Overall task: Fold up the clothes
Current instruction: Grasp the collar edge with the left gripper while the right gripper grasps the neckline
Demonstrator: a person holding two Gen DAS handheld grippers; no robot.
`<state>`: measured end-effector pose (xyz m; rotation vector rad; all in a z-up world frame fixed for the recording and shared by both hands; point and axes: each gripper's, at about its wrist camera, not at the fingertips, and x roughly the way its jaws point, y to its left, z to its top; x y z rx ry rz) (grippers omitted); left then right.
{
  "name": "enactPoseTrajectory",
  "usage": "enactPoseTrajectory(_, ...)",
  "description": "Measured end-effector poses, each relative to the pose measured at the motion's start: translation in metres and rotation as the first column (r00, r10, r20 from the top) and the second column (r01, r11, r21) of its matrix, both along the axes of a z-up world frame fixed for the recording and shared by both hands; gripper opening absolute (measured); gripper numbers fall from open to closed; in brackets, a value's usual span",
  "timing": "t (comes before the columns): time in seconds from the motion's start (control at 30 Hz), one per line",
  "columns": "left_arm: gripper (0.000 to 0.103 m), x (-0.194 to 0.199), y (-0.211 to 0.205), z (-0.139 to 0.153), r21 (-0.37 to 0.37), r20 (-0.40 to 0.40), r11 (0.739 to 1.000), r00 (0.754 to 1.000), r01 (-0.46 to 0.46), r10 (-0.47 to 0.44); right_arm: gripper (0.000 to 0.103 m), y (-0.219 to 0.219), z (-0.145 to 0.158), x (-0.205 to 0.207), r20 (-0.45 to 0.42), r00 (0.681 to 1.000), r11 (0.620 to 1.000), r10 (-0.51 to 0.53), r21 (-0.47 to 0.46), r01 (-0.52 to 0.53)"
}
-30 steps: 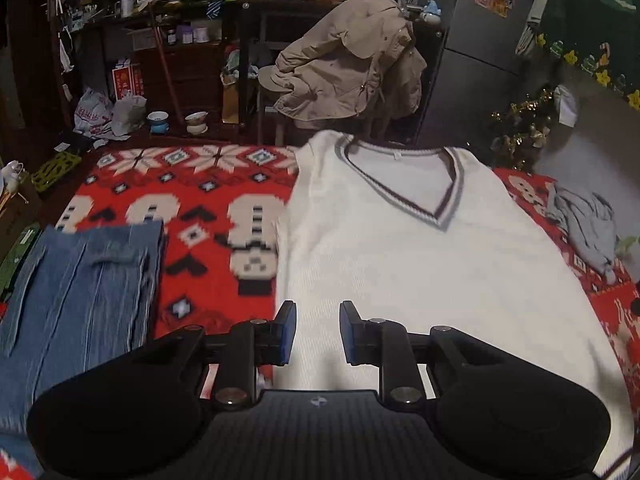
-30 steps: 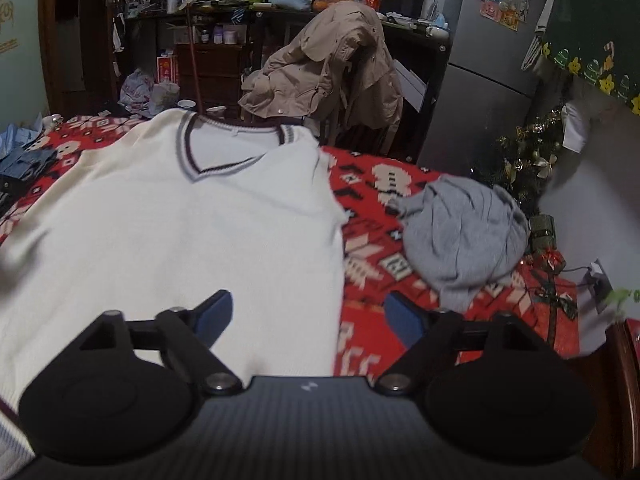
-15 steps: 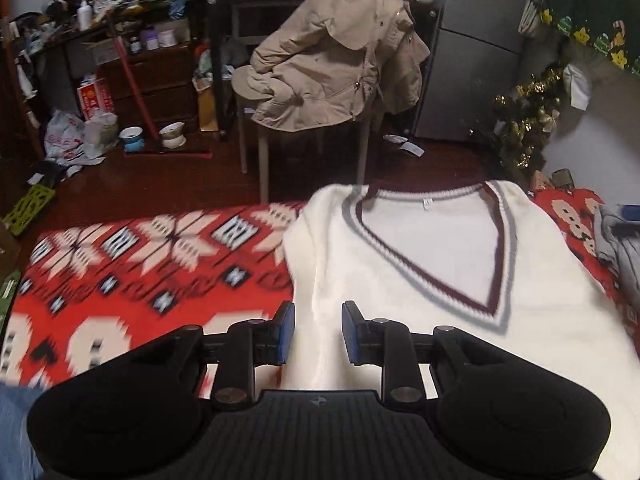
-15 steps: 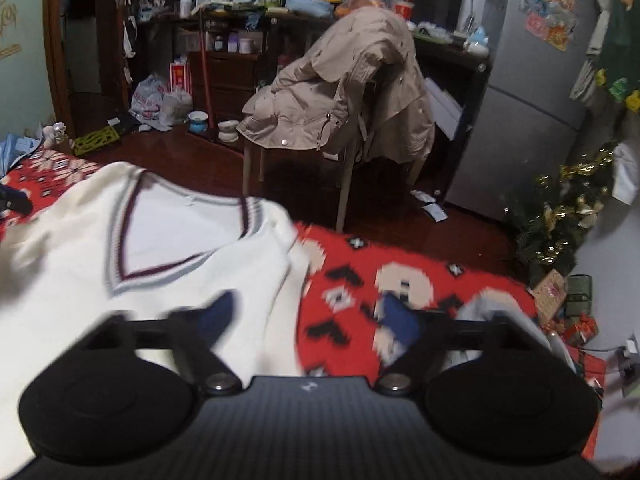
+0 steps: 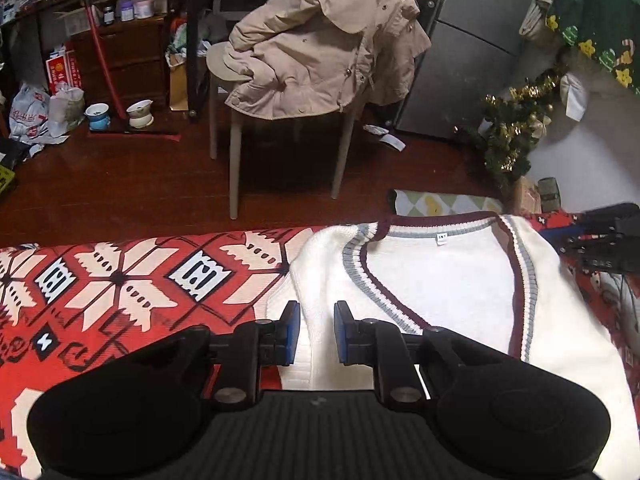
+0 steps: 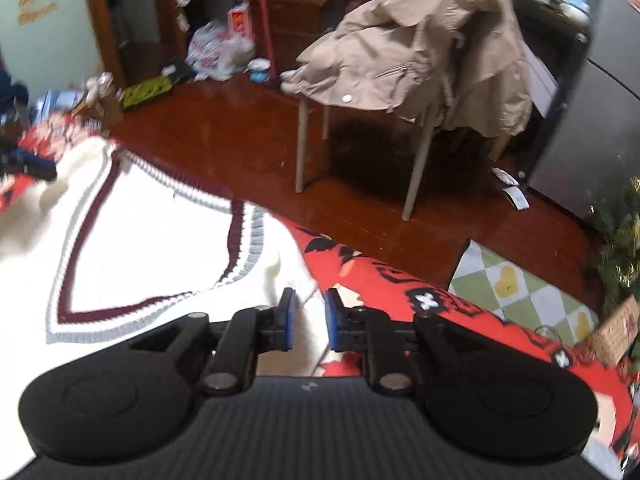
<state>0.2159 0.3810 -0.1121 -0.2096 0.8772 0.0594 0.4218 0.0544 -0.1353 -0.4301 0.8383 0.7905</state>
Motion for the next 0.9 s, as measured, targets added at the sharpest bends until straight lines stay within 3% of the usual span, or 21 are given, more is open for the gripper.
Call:
enactPoseTrajectory(0.23,0.017,0.002,0.003,-0.002,-0.045,0.007,0.999,1.0,0.003,-0.003,0.02,0.024,-0.015,0.01,0.011,1.0,1.0,0.025,-0.016,-0.025)
enactPoseTrajectory(0.33,0.018,0.002,0.005,-0.002,-0.063,0.011,0.998,1.0,0.001,0.0,0.02,0.026,-0.013,0.008,-0.025,0.998,0.998,0.064,-0.003,-0.064)
enactPoseTrajectory(0.4,0.018,0.002,0.005,0.0,-0.06,0.014,0.998,1.0,0.007,-0.006,0.024,0.025,-0.012,0.007,-0.032,0.997,0.997,0.076,-0.001,-0.076)
enactPoseTrajectory(0.47,0.019,0.0,0.004,0.0,-0.056,0.014,0.998,1.0,0.011,-0.011,0.034,0.024,-0.011,0.005,-0.016,0.997,0.997,0.08,-0.013,-0.08)
enactPoseTrajectory(0.53,0.021,-0.001,0.004,0.0,-0.054,0.013,0.998,1.0,0.014,-0.013,0.034,0.027,-0.01,-0.005,0.011,0.994,0.994,0.108,-0.037,-0.108)
enactPoseTrajectory(0.63,0.022,-0.002,0.004,-0.001,-0.053,0.01,0.998,1.0,0.014,-0.013,0.029,0.033,-0.011,-0.022,0.039,0.991,0.99,0.129,-0.07,-0.126)
enactPoseTrajectory(0.8,0.024,-0.003,0.001,-0.004,-0.046,0.004,0.999,1.0,0.015,-0.015,0.007,0.039,-0.013,-0.035,0.042,0.991,0.99,0.123,-0.073,-0.12)
enactPoseTrajectory(0.9,0.024,-0.006,0.0,-0.003,-0.042,0.01,0.999,1.0,0.017,-0.016,0.004,0.041,-0.013,-0.037,0.113,0.988,0.989,0.101,-0.123,-0.087)
